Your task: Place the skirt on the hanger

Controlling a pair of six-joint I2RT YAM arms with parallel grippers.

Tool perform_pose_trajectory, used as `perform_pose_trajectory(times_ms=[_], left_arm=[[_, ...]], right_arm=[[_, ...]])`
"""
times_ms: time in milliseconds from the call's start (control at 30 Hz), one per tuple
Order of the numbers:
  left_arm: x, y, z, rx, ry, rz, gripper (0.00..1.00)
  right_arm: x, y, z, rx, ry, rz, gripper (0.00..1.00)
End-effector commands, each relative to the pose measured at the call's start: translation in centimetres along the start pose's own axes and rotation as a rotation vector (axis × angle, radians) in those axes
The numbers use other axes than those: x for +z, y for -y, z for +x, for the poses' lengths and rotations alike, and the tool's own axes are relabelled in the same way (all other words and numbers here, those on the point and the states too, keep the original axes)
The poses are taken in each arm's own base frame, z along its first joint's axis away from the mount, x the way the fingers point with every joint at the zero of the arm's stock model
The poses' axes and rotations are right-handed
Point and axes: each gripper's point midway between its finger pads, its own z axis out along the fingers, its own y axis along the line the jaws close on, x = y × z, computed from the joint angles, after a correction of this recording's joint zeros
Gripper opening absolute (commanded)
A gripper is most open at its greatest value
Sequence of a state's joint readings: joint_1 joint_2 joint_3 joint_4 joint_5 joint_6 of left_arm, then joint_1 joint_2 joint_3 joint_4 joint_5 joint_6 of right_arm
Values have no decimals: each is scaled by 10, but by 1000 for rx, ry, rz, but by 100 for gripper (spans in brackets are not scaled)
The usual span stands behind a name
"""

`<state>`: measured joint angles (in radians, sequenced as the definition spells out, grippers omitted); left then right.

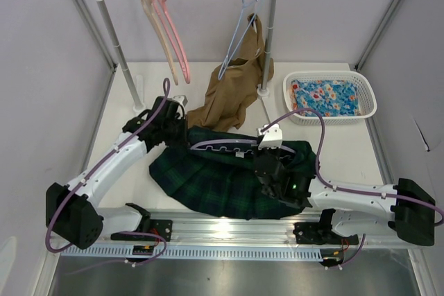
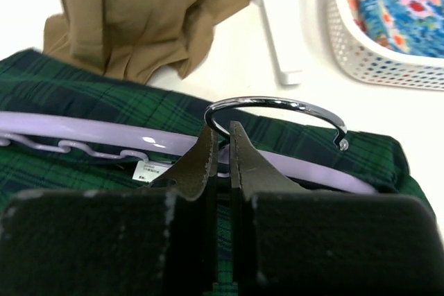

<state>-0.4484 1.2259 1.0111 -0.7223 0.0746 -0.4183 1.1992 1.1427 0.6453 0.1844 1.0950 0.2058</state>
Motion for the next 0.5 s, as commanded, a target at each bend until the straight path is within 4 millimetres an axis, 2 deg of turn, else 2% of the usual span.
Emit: perform_pose_trajectory(times_ms=[0,167,267,367,467], left_arm=[[-32,28,-32,41,97,111,0],[-40,30,-33,63,76,111,0],[-38,29,-27,74,23,102,0],[-41,35,-28,43,-15,136,0],[-44,52,-31,-29,-52,225,0]], right_arm=[[0,40,8,-218,-23,182,0],[-2,51,1,-200,-1,223,0],[-6,53,-3,-191,16,226,0],[-10,52,-5,-187,33,205,0],[-15,45,-2,-198,44,183,0]])
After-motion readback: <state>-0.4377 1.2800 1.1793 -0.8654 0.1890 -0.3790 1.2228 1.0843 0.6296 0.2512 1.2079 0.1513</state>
